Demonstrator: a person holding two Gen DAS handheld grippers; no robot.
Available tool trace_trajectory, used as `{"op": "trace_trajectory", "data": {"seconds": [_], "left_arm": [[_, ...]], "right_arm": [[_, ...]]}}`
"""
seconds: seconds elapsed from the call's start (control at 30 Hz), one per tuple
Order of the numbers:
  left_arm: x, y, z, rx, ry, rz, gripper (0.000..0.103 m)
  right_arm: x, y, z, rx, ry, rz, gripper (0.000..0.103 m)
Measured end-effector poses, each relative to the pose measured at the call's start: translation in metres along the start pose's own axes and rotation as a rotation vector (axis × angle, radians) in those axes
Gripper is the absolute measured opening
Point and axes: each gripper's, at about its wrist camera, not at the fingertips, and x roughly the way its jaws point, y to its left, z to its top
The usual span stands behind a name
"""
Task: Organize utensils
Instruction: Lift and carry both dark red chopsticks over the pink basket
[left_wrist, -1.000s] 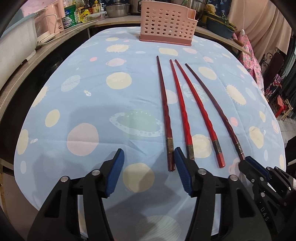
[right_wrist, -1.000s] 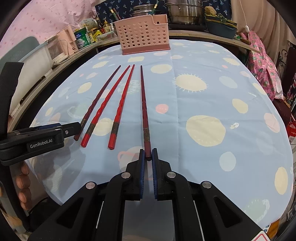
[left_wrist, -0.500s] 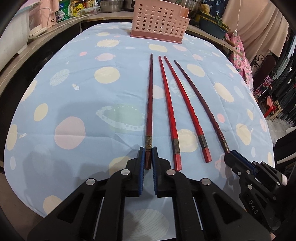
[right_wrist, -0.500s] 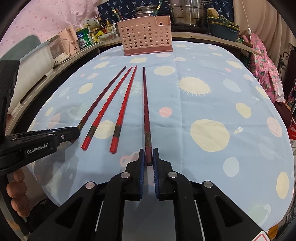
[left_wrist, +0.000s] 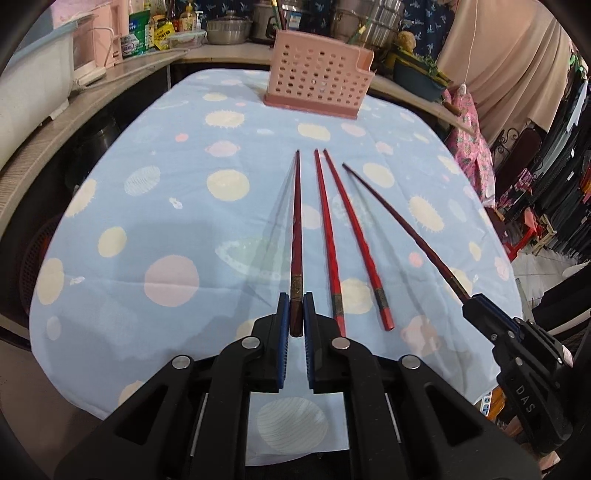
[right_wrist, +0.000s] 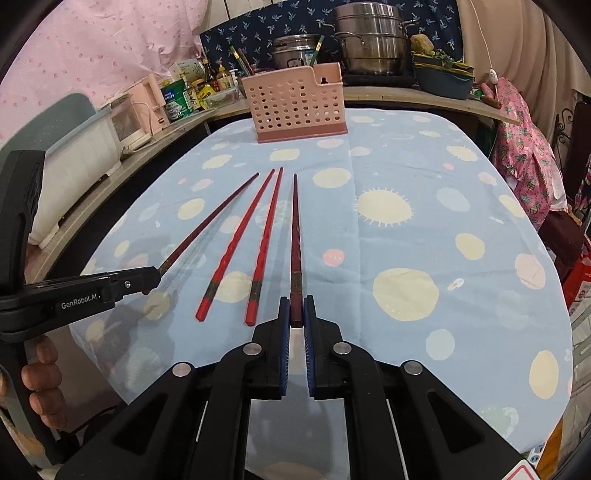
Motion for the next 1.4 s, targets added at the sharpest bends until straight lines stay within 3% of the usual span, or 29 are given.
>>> {"op": "trace_trajectory", "data": {"seconds": [0.33,0.7,1.17,1.4], "left_arm": [[-0.053,0.000,0.039,-0.022,-0.133,-0.005,0.007],[-0.088,-0.001,0.101,-0.026,-0.251,0.003,0.007],[-0.105,-0.008,0.172,-0.029,-0.337,-0.003,0.007],[-0.111,-0.013,0.227,-0.046,-0.383,-0.028,0.007]], "right_arm": [[-0.046,-0.005,0.054,0.028,-0.154,0.010,0.007],[-0.066,-0.018,0.117,0.073,-0.258,0.032,0.007],[-0.061,-0.016,0.181,0.064,-0.315,0.041,0.007],[-0.052,-0.025,0.227,0.100,-0.350,0.075,0.007]]}}
